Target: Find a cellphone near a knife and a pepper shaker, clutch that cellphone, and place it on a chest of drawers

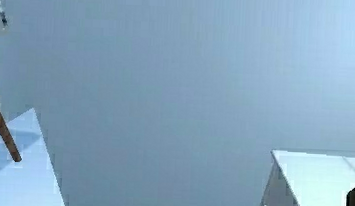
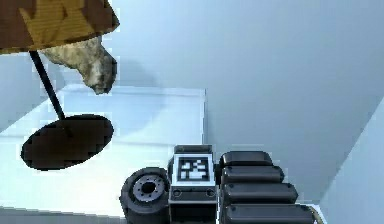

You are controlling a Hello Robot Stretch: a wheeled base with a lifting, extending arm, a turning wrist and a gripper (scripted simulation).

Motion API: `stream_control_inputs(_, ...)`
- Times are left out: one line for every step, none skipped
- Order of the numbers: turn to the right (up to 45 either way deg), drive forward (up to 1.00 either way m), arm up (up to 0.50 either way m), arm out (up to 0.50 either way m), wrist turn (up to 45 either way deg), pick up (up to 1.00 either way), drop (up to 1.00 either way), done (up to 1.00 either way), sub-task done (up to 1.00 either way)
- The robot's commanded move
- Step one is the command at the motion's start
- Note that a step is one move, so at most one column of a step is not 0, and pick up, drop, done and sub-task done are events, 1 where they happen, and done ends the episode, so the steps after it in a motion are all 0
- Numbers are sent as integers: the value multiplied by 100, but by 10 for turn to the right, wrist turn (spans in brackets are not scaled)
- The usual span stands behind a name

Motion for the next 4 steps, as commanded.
stream_control_inputs(-450, 0, 0, 0, 0, 0, 0, 0, 0)
stream_control_inputs(-390, 0, 0, 0, 0, 0, 0, 0, 0)
stream_control_inputs(0, 5, 0, 0, 0, 0, 0, 0, 0)
stream_control_inputs(450, 0, 0, 0, 0, 0, 0, 0, 0)
